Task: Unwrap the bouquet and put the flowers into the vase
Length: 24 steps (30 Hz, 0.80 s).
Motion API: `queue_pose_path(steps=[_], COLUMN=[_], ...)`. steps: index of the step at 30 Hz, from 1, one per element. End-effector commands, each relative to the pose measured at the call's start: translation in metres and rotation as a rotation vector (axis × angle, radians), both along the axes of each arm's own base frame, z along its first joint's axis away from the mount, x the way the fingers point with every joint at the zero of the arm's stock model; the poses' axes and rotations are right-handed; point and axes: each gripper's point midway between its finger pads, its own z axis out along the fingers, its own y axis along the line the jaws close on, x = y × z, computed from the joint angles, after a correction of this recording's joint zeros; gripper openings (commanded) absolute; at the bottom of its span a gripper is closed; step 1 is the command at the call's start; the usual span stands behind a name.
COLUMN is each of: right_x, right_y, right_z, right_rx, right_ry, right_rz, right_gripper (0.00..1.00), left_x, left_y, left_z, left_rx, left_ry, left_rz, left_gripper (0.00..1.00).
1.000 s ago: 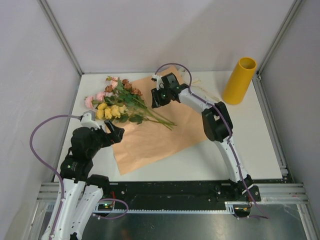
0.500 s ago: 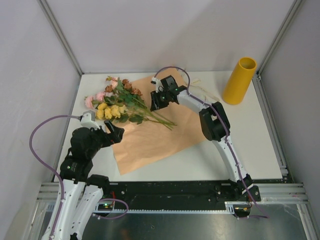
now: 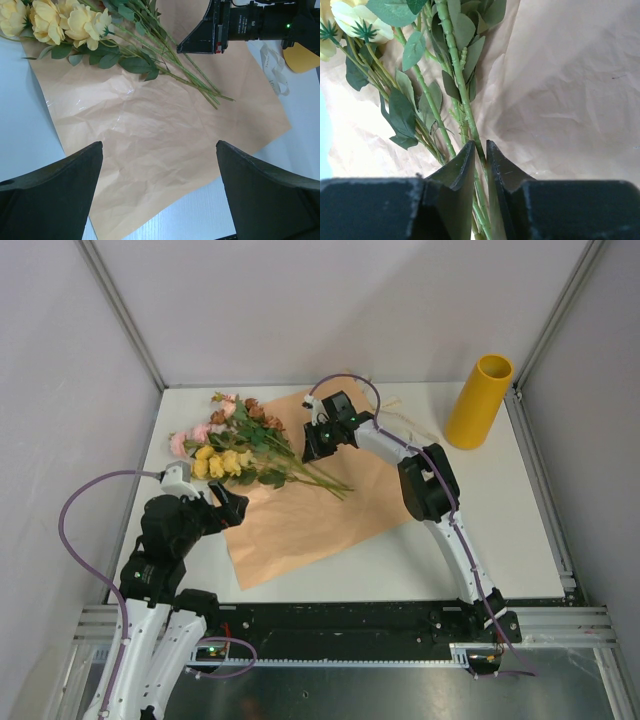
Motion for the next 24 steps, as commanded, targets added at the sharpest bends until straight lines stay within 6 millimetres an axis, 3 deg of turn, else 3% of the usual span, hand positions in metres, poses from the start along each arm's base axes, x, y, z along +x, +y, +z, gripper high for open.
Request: queue_pose_path(steps=[1,7,13,20,24], right_x=[0.012,0.013,0.012,0.012,0.011], right_y=[0.007,0.008,0.005,-0.002,-0.004], right_z=[0.026,0.046,0.076,0.126,0.138], right_rx=[0.063,0.133,0.242,0.365,0.337], right_ry=[-0.048,-0.073,-0.107,-0.209,-0.263], right_rz=[0.004,0.012,-0.005,-0.033,-0.040], right_gripper=[0.16,0.01,0.00,0.00,0.00], left_x=[0.002,0.002,0.002,0.002,0.001], left_y=[-0.001,0.000,0.000,0.001,0.001], left_z=[0.014,0.015,0.015,0.016,0.016], left_rx=[0.004,0.005,0.006,0.006,0.007], left_ry=[-0.053,-0.059,-0.061,-0.064,-0.065], left_rz=[-0.017,-0.012,-0.009,-0.006,-0.005], left_gripper=[1.00,1.00,1.00,1.00,1.00])
